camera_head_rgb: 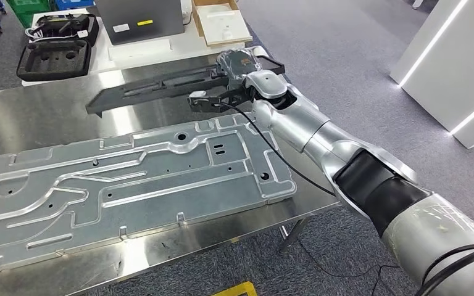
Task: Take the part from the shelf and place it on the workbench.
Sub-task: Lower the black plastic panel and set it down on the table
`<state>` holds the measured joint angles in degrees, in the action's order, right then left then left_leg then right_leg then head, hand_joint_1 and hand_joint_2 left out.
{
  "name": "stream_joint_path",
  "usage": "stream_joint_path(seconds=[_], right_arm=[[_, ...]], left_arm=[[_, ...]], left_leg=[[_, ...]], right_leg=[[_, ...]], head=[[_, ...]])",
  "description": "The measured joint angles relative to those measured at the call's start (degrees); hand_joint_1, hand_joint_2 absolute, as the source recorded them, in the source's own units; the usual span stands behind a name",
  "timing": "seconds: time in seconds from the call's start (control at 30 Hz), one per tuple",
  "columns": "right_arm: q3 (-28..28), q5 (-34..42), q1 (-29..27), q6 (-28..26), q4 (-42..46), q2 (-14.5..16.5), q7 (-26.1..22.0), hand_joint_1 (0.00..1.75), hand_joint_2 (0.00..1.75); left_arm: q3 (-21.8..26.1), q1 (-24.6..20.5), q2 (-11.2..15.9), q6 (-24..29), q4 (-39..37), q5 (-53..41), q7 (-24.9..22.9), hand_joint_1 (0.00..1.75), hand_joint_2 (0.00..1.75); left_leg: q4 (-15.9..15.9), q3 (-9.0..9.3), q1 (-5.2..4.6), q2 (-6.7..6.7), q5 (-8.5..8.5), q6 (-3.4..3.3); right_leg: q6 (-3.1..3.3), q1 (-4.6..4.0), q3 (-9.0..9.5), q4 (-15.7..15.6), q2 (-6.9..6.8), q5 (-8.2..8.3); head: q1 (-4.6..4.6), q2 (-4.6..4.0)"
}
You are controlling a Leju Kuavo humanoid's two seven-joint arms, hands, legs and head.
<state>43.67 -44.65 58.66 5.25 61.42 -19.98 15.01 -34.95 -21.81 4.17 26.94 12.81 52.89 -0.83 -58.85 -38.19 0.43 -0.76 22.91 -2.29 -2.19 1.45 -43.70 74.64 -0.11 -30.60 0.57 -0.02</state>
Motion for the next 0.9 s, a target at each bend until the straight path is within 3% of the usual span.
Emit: stream_joint_path(seconds=[0.07,0.13,0.3,0.33,0.4,0.47,0.5,0.53,0.6,0.67,0.7,0.8,0.87,0.9], right_arm=[[1.18,-1.01,0.23,-0.31,-1.68,0.58,-0.91,1.75,1.75],[2.21,-1.59,0.67,-0.70,-3.02,1.19,-1.27,1.75,1.75],[4.10,-1.89,1.15,-1.08,-5.79,2.49,-1.35,1.75,1.75],[4.36,-1.90,1.28,-1.08,-6.17,2.72,-1.35,1.75,1.75],[4.82,-1.90,1.56,-1.13,-6.83,3.00,-1.42,1.75,1.75],[5.32,-1.90,1.64,-1.30,-7.60,3.34,-1.70,0.87,0.87],[5.73,-1.91,1.57,-1.55,-8.00,3.74,-1.85,0.44,0.44],[6.24,-1.93,1.46,-1.84,-8.40,4.32,-2.01,0.00,0.00],[7.17,-2.01,1.18,-2.59,-9.09,5.66,-2.17,0.00,0.00],[7.72,-2.24,1.06,-3.54,-9.82,6.68,-2.24,0.00,0.00],[7.93,-2.41,1.06,-4.03,-10.24,7.03,-2.27,0.00,0.00],[8.55,-2.84,1.05,-5.30,-11.97,8.20,-2.54,0.00,0.00],[8.87,-2.97,0.98,-6.46,-13.42,8.96,-2.96,0.00,0.00],[8.92,-2.99,0.99,-7.05,-14.01,9.22,-3.23,0.00,0.00]], left_arm=[[0.00,-0.18,-0.28,-0.07,0.00,-0.03,0.36,0.00,1.75],[0.00,-0.49,-0.44,-0.08,0.00,-0.11,0.52,0.00,1.75],[0.00,-0.79,-0.59,-0.08,0.00,-0.22,0.61,0.00,1.75],[0.00,-0.82,-0.63,-0.08,0.00,-0.23,0.61,0.00,1.75],[0.00,-0.88,-0.67,-0.10,0.00,-0.26,0.63,0.00,1.75],[0.00,-0.81,-0.68,-0.26,0.00,-0.31,0.65,0.00,1.75],[0.00,-0.76,-0.71,-0.36,0.00,-0.38,0.66,0.00,1.75],[0.00,-0.77,-0.74,-0.44,0.00,-0.50,0.67,0.00,1.75],[0.00,-1.06,-0.80,-0.48,0.00,-0.90,0.69,0.00,1.75],[0.00,-1.55,-0.84,-0.41,0.00,-1.33,0.69,0.00,1.75],[-0.01,-1.74,-0.87,-0.36,0.00,-1.51,0.69,0.00,1.31],[-0.19,-1.95,-0.98,-0.28,0.00,-1.78,0.66,0.00,0.00],[-0.43,-1.97,-1.16,-0.24,0.00,-1.88,0.54,0.00,0.00],[-0.50,-1.99,-1.27,-0.16,0.00,-1.91,0.47,0.00,0.00]], left_leg=[[-0.57,-0.03,0.10,-0.18,0.39,0.39],[-1.17,-0.30,-0.03,-0.29,0.76,0.90],[-1.31,-0.74,-0.12,-0.27,0.90,2.26],[-2.48,-1.25,-0.04,-0.13,1.72,2.56],[-8.01,-3.71,0.06,0.20,4.70,3.08],[-14.88,-6.91,0.07,0.32,7.30,3.31],[-16.37,-7.63,0.07,0.34,7.38,3.25],[-15.67,-7.27,0.03,0.34,6.44,3.05],[-8.78,-3.86,-0.30,0.32,2.91,2.09],[-2.26,-0.45,-0.86,0.37,0.97,0.89],[-0.75,0.31,-1.10,0.40,0.81,0.52],[0.17,0.79,-1.29,0.37,0.61,0.29],[1.37,1.57,-0.83,0.49,0.11,0.18],[1.96,1.96,-0.55,0.56,-0.15,0.09]], right_leg=[[0.01,0.23,2.54,-7.03,-0.07,4.27],[0.15,0.13,4.95,-12.40,-0.07,6.13],[1.73,-0.16,5.57,-13.67,0.05,6.27],[2.15,-0.08,5.67,-13.84,0.03,6.40],[2.74,-0.10,5.80,-14.01,0.01,6.50],[2.99,-0.32,5.80,-13.99,0.07,6.47],[3.05,-0.46,5.82,-13.98,0.18,6.45],[3.08,-0.62,5.85,-13.96,0.34,6.43],[3.11,-0.93,5.96,-13.96,0.71,6.42],[3.02,-1.09,5.92,-14.09,0.84,6.48],[2.92,-1.03,5.86,-14.19,0.81,6.54],[2.43,-0.85,5.98,-14.65,0.70,6.76],[1.96,-0.94,5.81,-14.08,0.64,6.11],[1.69,-0.96,5.07,-12.32,0.60,5.00]], head=[[-0.17,0.01],[-0.28,0.01],[-0.35,0.02],[-0.32,0.02],[-0.26,0.02],[-0.26,0.02],[-0.26,0.02],[-0.27,0.02],[-0.27,0.02],[-0.31,0.02],[-0.31,0.02],[-0.31,0.02],[-0.41,0.02],[-0.52,0.02]])
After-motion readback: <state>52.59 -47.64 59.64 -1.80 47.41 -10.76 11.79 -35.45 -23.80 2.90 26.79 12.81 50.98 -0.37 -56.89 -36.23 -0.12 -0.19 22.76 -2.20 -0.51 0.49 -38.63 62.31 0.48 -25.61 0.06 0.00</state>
